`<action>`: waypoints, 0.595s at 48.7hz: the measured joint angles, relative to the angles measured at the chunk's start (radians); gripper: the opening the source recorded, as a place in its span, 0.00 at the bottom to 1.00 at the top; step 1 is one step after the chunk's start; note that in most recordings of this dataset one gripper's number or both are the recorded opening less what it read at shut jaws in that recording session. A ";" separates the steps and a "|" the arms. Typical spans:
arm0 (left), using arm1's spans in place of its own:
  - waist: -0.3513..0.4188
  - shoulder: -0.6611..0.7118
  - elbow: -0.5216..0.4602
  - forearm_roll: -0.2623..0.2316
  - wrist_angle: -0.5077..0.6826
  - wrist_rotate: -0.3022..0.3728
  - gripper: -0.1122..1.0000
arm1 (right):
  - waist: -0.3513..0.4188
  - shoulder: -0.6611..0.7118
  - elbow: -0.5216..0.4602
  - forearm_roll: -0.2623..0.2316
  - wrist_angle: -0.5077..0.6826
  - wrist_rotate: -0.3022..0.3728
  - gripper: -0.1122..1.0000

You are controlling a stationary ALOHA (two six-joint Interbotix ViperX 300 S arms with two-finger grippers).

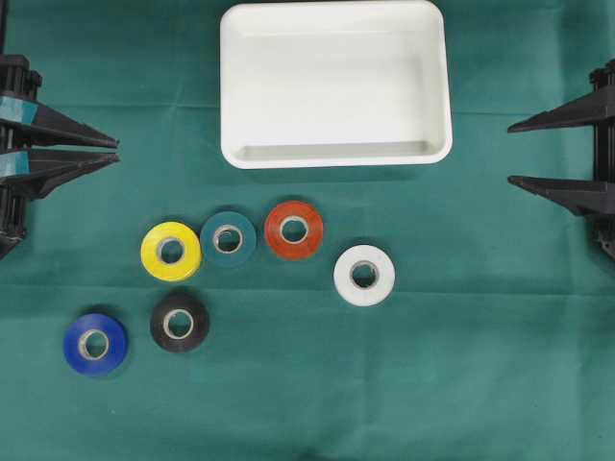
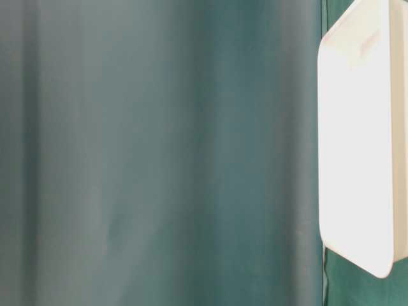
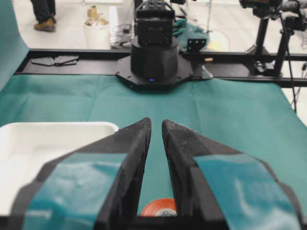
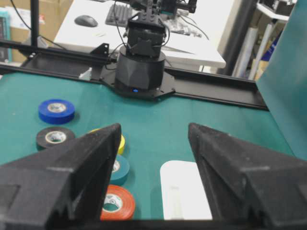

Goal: Put the tape into the white case with the left arm.
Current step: 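Move the left gripper forward toward the tape rolls, opening it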

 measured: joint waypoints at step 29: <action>-0.023 0.011 0.000 -0.020 -0.003 -0.008 0.12 | -0.008 -0.005 0.051 -0.002 0.000 0.003 0.02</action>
